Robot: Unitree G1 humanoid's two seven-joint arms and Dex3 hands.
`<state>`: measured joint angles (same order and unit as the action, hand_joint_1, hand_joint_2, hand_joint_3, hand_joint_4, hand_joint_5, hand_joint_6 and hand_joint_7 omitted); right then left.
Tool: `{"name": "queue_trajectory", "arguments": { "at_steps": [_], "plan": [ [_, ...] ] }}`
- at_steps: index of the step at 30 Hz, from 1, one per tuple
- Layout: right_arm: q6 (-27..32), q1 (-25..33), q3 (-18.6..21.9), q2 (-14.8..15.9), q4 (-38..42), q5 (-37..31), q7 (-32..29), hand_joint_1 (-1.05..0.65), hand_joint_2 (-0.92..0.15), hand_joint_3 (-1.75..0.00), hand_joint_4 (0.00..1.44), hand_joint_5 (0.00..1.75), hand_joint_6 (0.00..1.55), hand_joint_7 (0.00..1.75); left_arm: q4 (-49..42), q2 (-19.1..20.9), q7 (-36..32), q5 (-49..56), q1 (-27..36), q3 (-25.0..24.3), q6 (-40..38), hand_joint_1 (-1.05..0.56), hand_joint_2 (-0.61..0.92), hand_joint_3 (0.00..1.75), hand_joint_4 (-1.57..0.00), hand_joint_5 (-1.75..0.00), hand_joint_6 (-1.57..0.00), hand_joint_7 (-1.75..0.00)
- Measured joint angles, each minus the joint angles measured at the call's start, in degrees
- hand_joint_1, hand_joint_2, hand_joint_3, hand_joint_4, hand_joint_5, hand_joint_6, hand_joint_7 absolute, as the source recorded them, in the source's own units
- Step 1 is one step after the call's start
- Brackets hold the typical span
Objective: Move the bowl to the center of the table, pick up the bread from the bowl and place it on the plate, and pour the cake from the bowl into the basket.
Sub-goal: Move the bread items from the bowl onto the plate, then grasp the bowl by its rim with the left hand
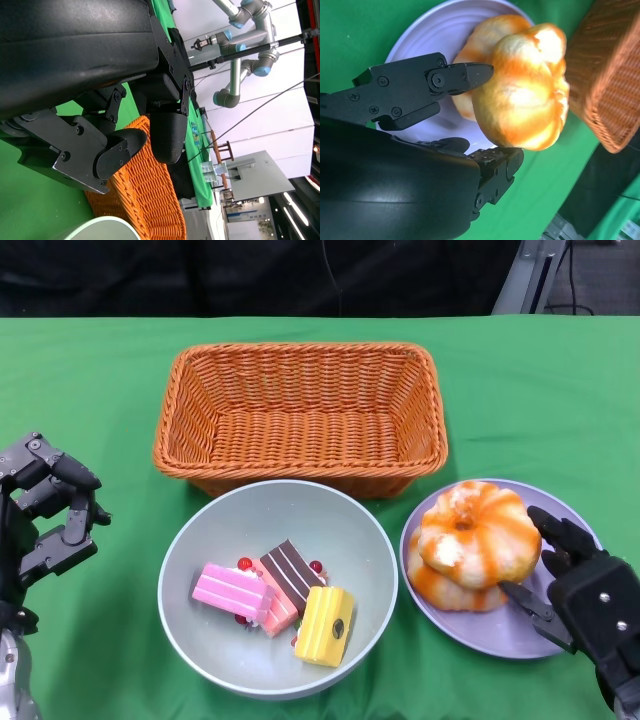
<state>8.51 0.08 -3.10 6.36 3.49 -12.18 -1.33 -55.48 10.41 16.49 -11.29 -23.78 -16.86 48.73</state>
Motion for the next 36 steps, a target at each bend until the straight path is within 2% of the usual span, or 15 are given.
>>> {"name": "queue_trajectory", "arguments": {
  "at_steps": [16, 32, 36],
  "plan": [
    [-2.6, 7.0, 0.3, 1.1, -8.7, 0.1, 0.3, -0.36, -0.92, -0.20, 0.36, 0.05, 0.36, 0.02, -0.9, 0.0, 0.2, -0.1, -0.3, -0.1, 0.0, 0.01, 0.62, 1.06, -0.75, -1.66, -0.72, -1.49],
    [-1.9, 7.8, 0.9, 1.1, -11.3, 1.8, 2.4, -0.34, -0.92, -0.20, 0.35, 0.03, 0.36, 0.01, -0.9, 0.1, 0.6, -0.2, -0.3, -0.2, 0.0, 0.00, 0.61, 1.05, -0.75, -1.65, -0.72, -1.49],
    [-4.3, 8.5, 0.9, 1.1, -11.3, 2.2, 2.4, -0.24, -0.92, -0.16, 0.41, 0.05, 0.41, 0.03, -0.9, 0.1, 0.7, -0.3, -0.3, -0.5, 0.0, 0.00, 0.62, 1.05, -0.75, -1.65, -0.71, -1.49]
  ]
}}
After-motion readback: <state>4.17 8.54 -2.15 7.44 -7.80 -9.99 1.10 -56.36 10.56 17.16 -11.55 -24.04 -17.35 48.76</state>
